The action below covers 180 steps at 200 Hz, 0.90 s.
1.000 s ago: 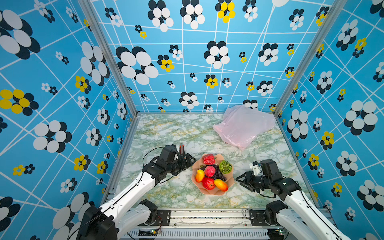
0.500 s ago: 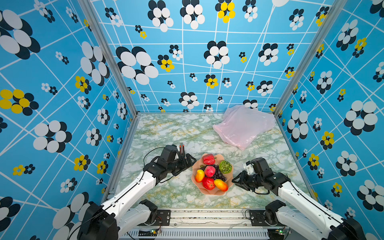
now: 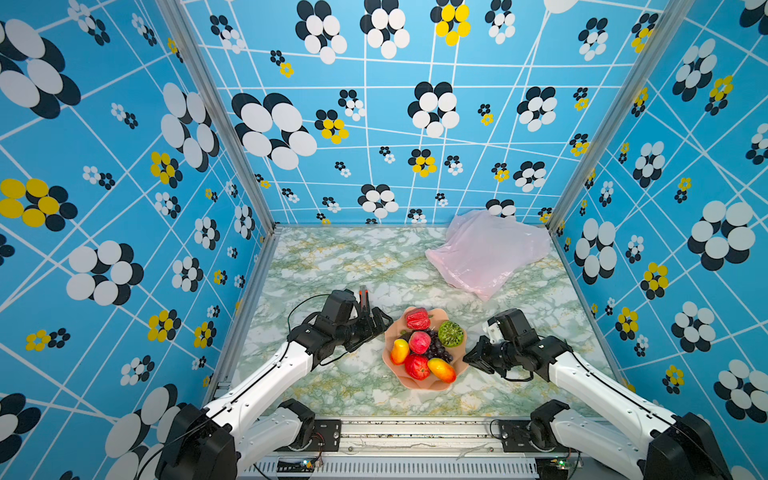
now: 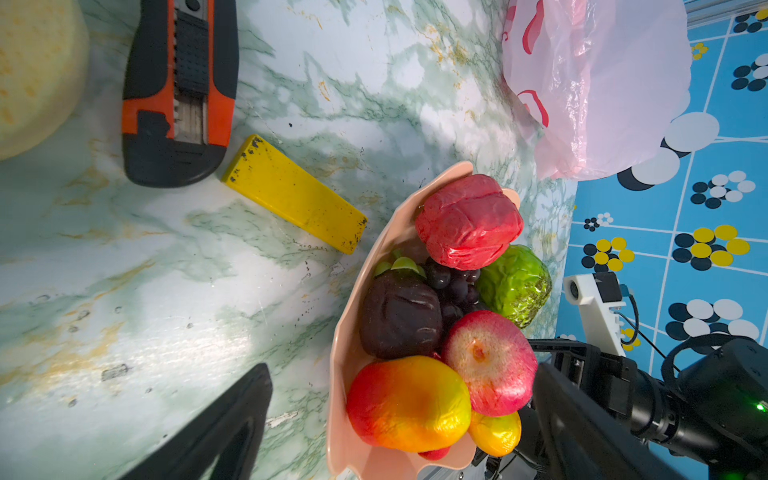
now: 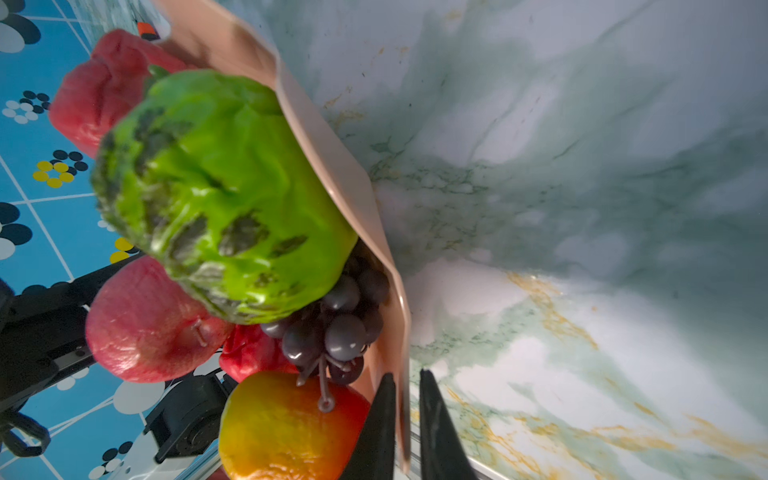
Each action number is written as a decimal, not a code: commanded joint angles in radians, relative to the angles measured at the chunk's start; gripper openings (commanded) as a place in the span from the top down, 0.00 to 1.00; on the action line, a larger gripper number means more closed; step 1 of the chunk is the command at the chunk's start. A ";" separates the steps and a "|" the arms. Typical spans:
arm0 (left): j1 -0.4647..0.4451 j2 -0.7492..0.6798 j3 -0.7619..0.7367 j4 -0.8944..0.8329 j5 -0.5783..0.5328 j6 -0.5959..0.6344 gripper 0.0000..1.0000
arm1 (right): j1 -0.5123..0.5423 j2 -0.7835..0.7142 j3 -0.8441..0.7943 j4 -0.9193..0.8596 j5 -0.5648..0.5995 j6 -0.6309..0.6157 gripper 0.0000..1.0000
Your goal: Place the fruits into the plastic bag
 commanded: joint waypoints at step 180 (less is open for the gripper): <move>-0.006 0.002 -0.014 -0.016 -0.008 0.031 0.01 | 0.022 0.081 0.087 0.011 0.111 -0.037 1.00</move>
